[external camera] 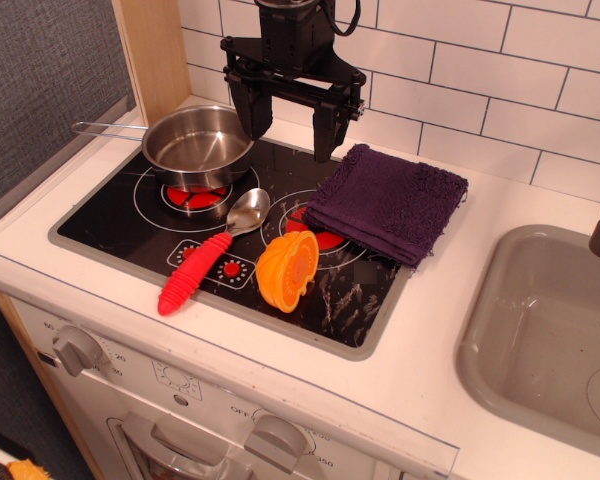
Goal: Place the pot on top of the purple towel
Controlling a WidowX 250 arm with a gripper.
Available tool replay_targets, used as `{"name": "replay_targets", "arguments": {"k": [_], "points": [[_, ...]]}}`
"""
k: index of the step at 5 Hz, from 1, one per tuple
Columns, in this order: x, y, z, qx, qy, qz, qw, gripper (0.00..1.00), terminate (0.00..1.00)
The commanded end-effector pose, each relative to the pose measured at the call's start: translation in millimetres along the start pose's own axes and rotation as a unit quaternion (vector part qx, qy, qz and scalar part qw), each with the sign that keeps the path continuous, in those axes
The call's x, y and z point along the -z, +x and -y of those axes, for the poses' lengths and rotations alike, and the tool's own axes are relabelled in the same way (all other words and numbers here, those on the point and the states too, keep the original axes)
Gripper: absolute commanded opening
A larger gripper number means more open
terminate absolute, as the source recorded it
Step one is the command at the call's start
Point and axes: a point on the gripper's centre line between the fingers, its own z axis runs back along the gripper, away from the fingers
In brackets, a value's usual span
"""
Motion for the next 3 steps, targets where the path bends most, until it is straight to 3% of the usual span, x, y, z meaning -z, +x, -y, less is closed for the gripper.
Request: {"name": "replay_targets", "arguments": {"k": [1,3], "points": [[0.0,0.0,0.0,0.0,0.0,0.0,1.0,1.0,0.0],[19.7,29.6,-68.2,-0.052,-0.006,0.003,0.9986,1.0,0.0]]}}
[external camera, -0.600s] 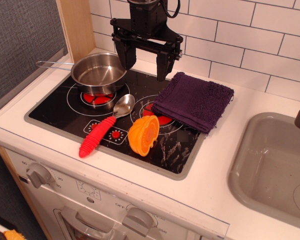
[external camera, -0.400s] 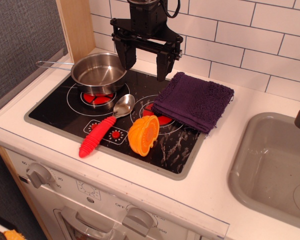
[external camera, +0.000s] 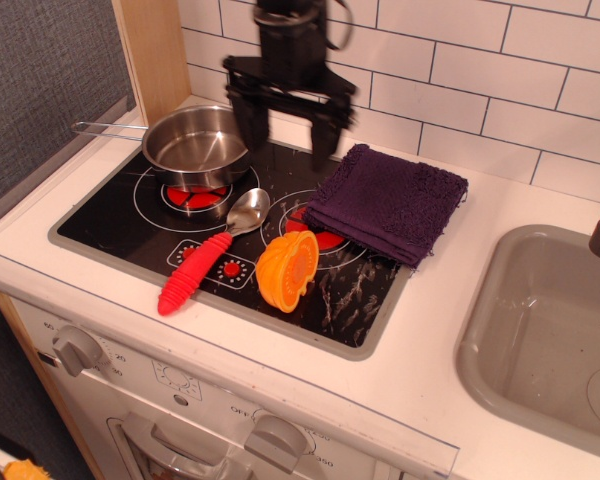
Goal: Place the pot on top of the purple towel
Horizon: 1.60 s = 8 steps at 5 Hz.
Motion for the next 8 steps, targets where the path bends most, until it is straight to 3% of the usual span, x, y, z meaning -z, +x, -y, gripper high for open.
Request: {"name": "replay_targets", "arguments": {"k": [1,3,4,5,7,8], "points": [[6.2,38.9,-66.9,-0.044,0.013,0.016,0.9988,1.0,0.0],[46.1,38.7,-50.9,-0.042,-0.001,-0.01,0.9991,1.0,0.0],[50.0,36.7,-38.4,-0.031,0.0,-0.011,0.9995,1.0,0.0],[48.8,35.4,-38.6,-0.023,0.017,-0.003,0.9996,0.0,0.0],[30.5,36.2,-46.7,-0.033,0.039,0.008,0.9987,0.0,0.0],[3.3,34.4,-50.4,-0.047,0.049,0.025,0.9974,0.0,0.0]]}}
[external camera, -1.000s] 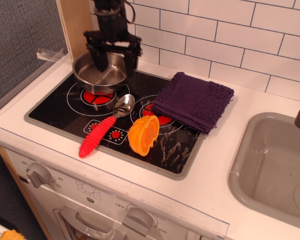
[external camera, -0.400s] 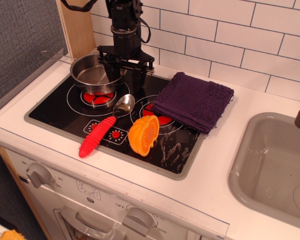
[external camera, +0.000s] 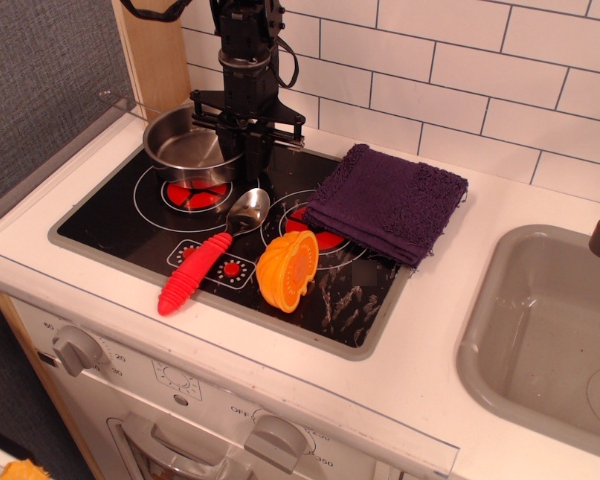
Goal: Place the pot on top of the purple towel
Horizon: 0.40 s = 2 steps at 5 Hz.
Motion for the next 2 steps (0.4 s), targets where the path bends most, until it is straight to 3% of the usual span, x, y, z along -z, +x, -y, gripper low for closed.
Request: {"name": "replay_targets", "arguments": {"k": [1,2], "points": [[-88.8,-0.6,5.0,-0.048,-0.001,0.07,0.9964,0.0,0.0],[-113.8,-7.8,50.3,-0.044,-0.026,0.072,0.9961,0.0,0.0]]}}
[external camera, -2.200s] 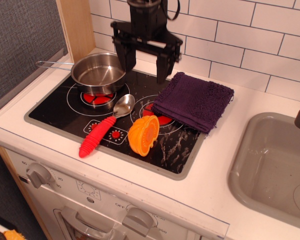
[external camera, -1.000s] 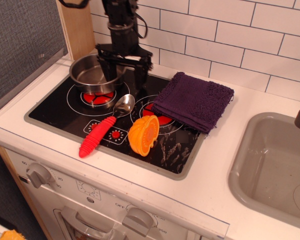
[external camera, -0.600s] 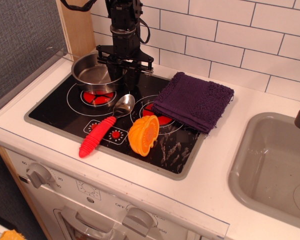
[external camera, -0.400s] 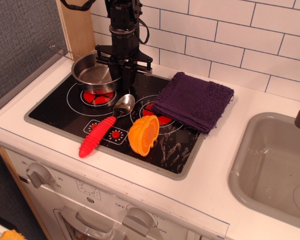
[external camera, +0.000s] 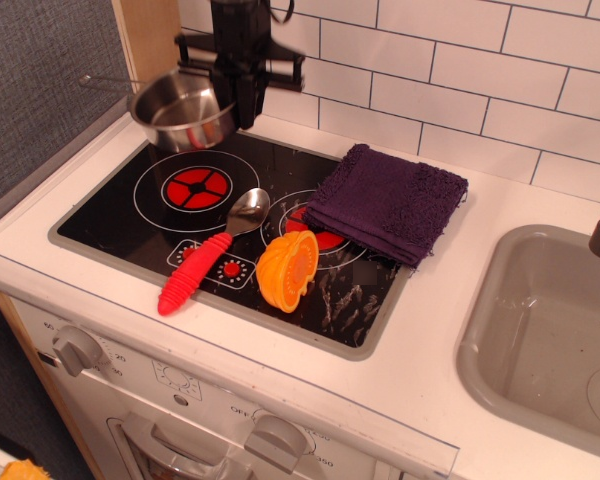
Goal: Place the pot on top of the purple towel
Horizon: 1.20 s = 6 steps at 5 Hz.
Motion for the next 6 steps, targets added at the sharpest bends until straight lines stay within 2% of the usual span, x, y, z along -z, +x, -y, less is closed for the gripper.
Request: {"name": "replay_targets", "arguments": {"k": [1,2,4,6], "points": [[-46.3,-24.9,87.8,0.044,-0.014,0.033,0.9984,0.0,0.0],[-38.5,-34.3,122.1,0.065,-0.014,0.031,0.9973,0.0,0.0],[-10.0,-28.2,150.9,0.08,-0.02,0.018,0.9964,0.0,0.0],[5.1,-13.4,160.1,0.104,-0.031,0.014,0.994,0.0,0.0]]}}
